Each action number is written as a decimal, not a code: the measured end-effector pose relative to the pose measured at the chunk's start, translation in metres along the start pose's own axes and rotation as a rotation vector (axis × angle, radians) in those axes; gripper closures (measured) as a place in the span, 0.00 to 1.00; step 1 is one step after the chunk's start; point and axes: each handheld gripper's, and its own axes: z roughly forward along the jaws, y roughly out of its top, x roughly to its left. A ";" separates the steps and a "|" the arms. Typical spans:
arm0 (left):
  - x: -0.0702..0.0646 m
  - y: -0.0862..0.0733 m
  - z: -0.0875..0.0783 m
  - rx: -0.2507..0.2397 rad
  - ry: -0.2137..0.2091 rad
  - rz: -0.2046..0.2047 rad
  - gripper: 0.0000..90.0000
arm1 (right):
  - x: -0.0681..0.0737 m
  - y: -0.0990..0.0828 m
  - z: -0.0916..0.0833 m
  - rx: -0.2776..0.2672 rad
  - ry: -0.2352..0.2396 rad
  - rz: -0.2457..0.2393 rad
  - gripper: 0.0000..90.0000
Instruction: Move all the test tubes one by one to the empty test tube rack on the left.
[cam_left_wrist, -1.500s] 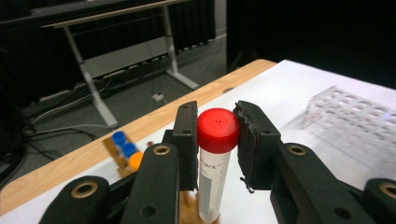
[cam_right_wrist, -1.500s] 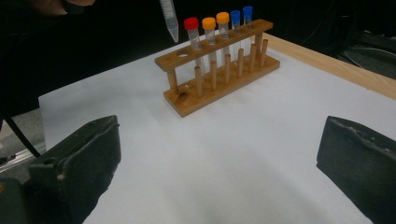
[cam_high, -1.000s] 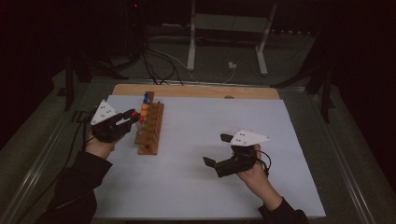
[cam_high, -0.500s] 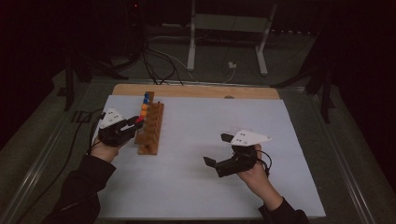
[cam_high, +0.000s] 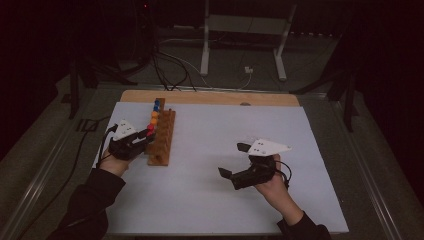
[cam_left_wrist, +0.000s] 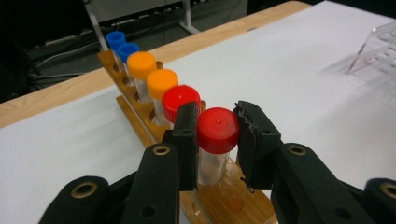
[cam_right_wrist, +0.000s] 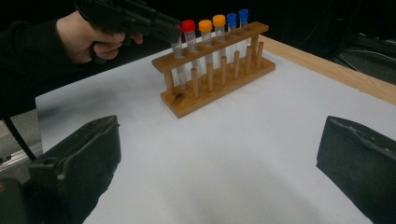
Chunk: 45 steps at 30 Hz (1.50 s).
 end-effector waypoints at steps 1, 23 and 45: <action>0.000 -0.001 0.000 -0.003 0.001 0.000 0.79 | 0.000 0.000 0.000 -0.002 0.001 -0.001 0.00; -0.026 0.023 -0.033 -0.076 -0.146 0.012 0.06 | -0.004 0.001 -0.005 -0.013 -0.015 0.007 0.00; -0.071 0.003 -0.048 -0.047 -0.466 0.060 0.00 | -0.006 -0.007 -0.004 0.019 -0.023 0.004 0.00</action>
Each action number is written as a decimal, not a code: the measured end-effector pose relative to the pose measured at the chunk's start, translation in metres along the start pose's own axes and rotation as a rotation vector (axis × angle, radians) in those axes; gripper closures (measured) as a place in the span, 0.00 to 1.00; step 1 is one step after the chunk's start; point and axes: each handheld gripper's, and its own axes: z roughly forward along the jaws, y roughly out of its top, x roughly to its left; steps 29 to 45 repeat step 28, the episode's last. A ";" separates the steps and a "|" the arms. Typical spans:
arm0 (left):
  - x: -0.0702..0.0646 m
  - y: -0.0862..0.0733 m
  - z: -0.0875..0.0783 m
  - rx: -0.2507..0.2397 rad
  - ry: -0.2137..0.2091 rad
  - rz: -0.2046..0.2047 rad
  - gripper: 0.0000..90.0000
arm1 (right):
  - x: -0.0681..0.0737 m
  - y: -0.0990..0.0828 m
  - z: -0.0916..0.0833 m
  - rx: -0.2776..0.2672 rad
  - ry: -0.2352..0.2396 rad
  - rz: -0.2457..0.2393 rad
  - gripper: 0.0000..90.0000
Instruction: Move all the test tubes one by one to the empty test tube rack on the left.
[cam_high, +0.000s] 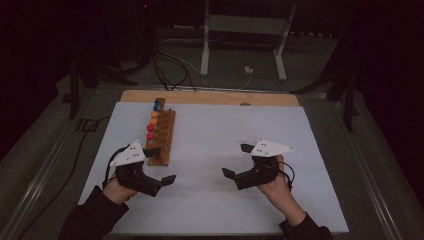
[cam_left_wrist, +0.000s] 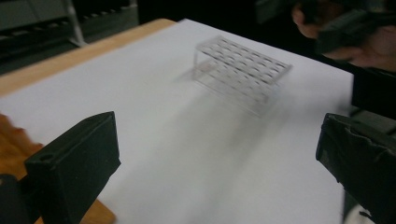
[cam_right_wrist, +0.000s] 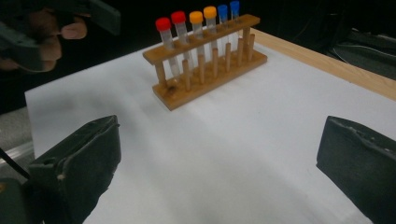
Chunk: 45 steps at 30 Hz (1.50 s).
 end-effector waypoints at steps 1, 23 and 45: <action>0.000 -0.003 0.000 -0.006 -0.012 -0.004 0.01 | 0.000 -0.001 0.000 0.000 0.000 0.002 0.00; -0.008 -0.064 0.013 0.034 0.045 0.023 0.01 | -0.007 -0.038 -0.018 0.029 -0.043 -0.052 0.00; -0.008 -0.063 0.013 0.030 0.044 0.029 0.01 | -0.006 -0.040 -0.015 0.032 -0.047 -0.068 0.00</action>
